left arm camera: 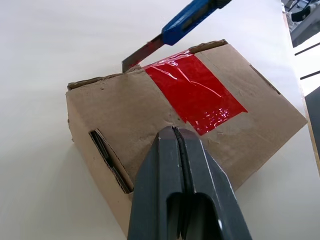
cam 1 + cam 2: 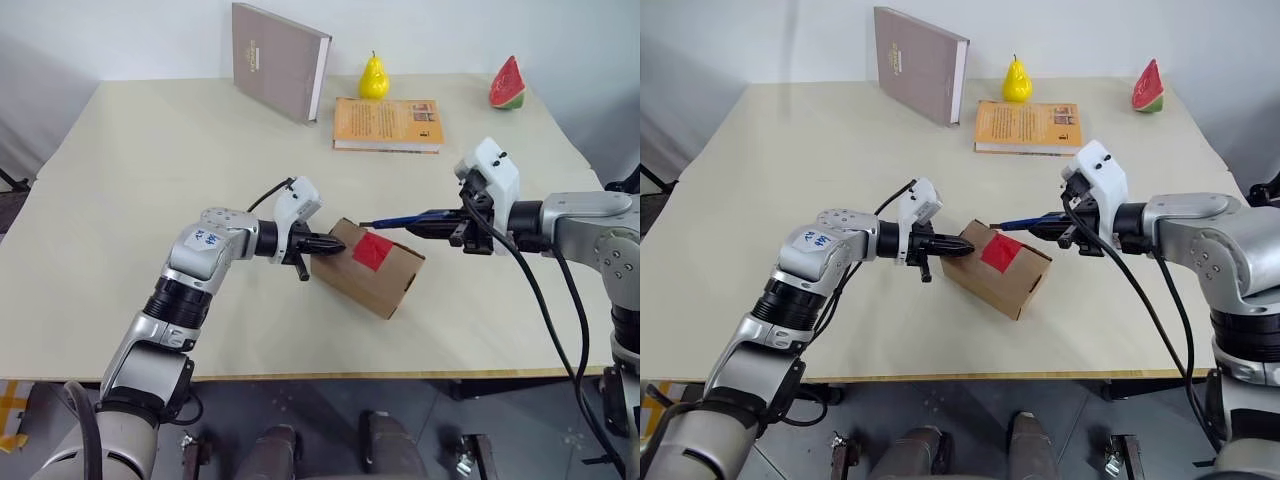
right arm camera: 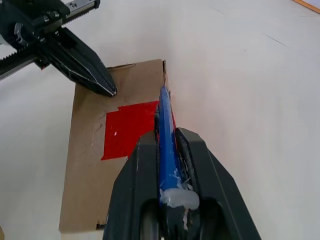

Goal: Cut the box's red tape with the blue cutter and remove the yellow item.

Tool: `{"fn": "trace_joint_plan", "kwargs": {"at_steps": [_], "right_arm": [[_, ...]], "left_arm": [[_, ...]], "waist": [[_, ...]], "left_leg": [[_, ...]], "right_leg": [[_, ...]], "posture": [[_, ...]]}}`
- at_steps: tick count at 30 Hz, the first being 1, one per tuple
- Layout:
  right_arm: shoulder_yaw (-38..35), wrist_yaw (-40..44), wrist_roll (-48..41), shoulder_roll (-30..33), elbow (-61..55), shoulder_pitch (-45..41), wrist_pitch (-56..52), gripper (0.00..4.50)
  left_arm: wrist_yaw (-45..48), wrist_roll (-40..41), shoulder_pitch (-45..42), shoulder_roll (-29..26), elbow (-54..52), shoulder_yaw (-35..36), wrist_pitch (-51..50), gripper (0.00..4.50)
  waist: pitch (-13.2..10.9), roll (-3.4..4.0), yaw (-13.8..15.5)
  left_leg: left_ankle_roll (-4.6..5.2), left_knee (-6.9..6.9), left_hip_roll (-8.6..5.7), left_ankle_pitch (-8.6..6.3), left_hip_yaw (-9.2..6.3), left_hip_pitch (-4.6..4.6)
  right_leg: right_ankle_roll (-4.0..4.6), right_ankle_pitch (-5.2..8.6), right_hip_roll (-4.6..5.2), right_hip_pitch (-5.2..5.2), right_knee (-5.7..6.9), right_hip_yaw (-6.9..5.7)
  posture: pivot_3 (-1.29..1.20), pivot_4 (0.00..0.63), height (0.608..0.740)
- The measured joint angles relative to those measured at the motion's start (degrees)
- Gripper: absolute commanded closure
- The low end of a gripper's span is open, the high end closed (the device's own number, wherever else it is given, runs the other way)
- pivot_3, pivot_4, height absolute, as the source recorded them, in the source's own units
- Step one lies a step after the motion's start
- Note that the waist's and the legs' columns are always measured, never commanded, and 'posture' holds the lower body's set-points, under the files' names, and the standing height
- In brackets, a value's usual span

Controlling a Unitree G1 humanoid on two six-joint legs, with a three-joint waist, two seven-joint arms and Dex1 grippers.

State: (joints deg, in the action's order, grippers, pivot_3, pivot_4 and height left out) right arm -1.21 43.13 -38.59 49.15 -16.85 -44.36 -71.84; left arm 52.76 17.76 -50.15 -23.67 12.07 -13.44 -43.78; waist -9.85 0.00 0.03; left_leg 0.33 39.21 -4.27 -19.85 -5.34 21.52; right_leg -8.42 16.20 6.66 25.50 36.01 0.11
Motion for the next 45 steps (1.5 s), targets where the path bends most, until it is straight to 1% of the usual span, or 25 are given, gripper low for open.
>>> {"fn": "trace_joint_plan", "kwargs": {"at_steps": [5, 14, 23, 28, 32, 39, 45], "right_arm": [[0.1, 1.5, -0.1, 2.6, -0.6, 1.2, 0.4, 4.35], [0.9, 2.6, 0.5, 4.2, -0.7, 2.0, 1.9, 4.35], [1.2, 4.4, 0.3, 7.0, -1.9, 2.2, 1.7, 4.35], [1.2, 4.7, 0.0, 7.5, -2.3, 1.8, 0.4, 4.35], [0.5, 2.2, -1.7, 5.1, -3.5, 0.0, -4.4, 4.35], [-3.2, -4.1, -3.4, -0.6, -5.5, -1.1, -14.8, 4.35], [-4.1, -6.2, -4.0, -0.9, -7.3, -0.4, -19.5, 4.35]], "left_arm": [[-0.1, 0.0, 0.0, 0.1, -0.1, 0.0, -0.1, 4.5], [-0.2, 0.0, 0.0, 0.2, -0.1, 0.0, -0.6, 4.5], [-0.6, 0.0, 0.0, 0.4, -0.3, 0.0, -1.1, 4.5], [-0.9, 0.0, -0.1, 0.5, -0.3, -0.1, -1.3, 4.5], [-1.5, 0.0, -0.4, 0.7, -0.3, -0.2, -2.4, 4.5], [-1.9, -0.6, -0.7, 0.6, -0.7, -1.1, -3.1, 4.5], [-2.0, -1.0, -0.8, 0.7, -1.0, -1.4, -3.1, 4.5]], "waist": [[0.0, 0.0, 0.1], [0.0, -0.01, 0.1], [0.0, -0.01, 0.2], [0.0, -0.01, 0.6], [0.0, -0.05, 0.8], [0.1, -0.08, 0.8], [0.1, -0.12, 0.8]], "left_leg": [[0.0, 0.0, 0.0, 0.0, 0.0, 0.0], [0.0, 0.0, 0.0, 0.0, 0.01, 0.0], [0.0, 0.0, -0.01, 0.0, 0.0, 0.0], [0.0, 0.01, -0.01, 0.0, 0.01, -0.01], [0.0, 0.03, 0.0, 0.0, 0.02, -0.03], [0.0, 0.03, 0.01, 0.0, 0.06, -0.11], [0.0, 0.03, 0.0, 0.0, 0.07, -0.12]], "right_leg": [[0.0, 0.0, 0.0, 0.0, -0.01, 0.0], [-0.01, 0.0, 0.0, 0.0, 0.0, 0.0], [-0.01, 0.0, 0.01, -0.01, -0.01, 0.0], [-0.01, -0.01, 0.01, -0.02, -0.01, 0.01], [-0.01, -0.01, 0.0, -0.03, -0.01, 0.03], [-0.01, -0.01, 0.0, -0.04, -0.01, 0.09], [-0.01, -0.01, 0.0, -0.05, 0.0, 0.09]], "posture": [[0.0, 0.15, 0.74], [0.0, 0.15, 0.74], [0.0, 0.15, 0.74], [0.0, 0.15, 0.74], [0.0, 0.15, 0.74], [0.0, 0.15, 0.74], [0.0, 0.15, 0.74]]}}
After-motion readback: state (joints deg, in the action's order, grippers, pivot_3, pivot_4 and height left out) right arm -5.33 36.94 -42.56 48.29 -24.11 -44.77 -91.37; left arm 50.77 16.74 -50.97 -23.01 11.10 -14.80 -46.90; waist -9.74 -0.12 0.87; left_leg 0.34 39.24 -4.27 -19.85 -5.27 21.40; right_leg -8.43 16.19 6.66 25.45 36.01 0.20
